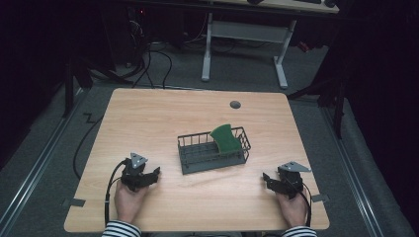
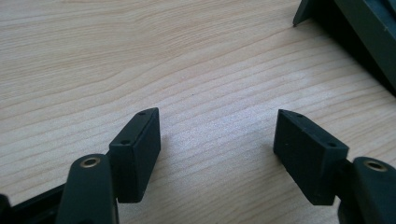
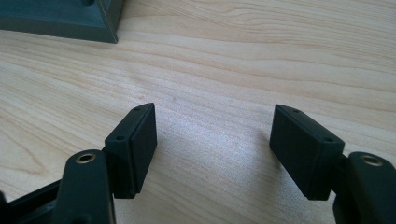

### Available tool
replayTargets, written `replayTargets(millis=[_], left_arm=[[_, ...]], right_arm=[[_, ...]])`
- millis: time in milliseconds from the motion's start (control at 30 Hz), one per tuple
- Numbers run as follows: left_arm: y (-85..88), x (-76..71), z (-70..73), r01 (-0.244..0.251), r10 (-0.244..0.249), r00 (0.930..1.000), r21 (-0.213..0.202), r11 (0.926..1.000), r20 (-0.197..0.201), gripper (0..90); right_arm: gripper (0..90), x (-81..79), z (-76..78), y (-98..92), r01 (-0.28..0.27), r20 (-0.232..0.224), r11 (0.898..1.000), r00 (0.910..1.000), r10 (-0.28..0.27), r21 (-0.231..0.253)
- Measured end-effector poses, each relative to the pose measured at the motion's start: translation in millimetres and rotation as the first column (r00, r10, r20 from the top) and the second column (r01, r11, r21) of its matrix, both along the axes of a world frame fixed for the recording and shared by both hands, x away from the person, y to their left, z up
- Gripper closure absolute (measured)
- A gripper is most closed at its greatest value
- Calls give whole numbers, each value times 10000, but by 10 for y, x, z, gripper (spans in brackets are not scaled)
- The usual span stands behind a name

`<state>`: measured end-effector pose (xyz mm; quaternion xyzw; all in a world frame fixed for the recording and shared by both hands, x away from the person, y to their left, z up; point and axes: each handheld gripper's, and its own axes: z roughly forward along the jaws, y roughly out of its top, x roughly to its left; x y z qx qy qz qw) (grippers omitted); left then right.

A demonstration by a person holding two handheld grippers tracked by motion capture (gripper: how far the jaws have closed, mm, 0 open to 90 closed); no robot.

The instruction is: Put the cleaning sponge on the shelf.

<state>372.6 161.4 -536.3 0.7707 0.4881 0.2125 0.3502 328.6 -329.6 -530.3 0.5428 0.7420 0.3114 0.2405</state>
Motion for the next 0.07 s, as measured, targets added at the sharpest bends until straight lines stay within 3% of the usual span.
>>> replayTargets(millis=[67], left_arm=[[1, 0, 0, 10, -10, 10000, 10, 10000, -6, 324]], right_arm=[[318, 0, -1, 1, -1, 7, 10000, 10000, 1, 2]])
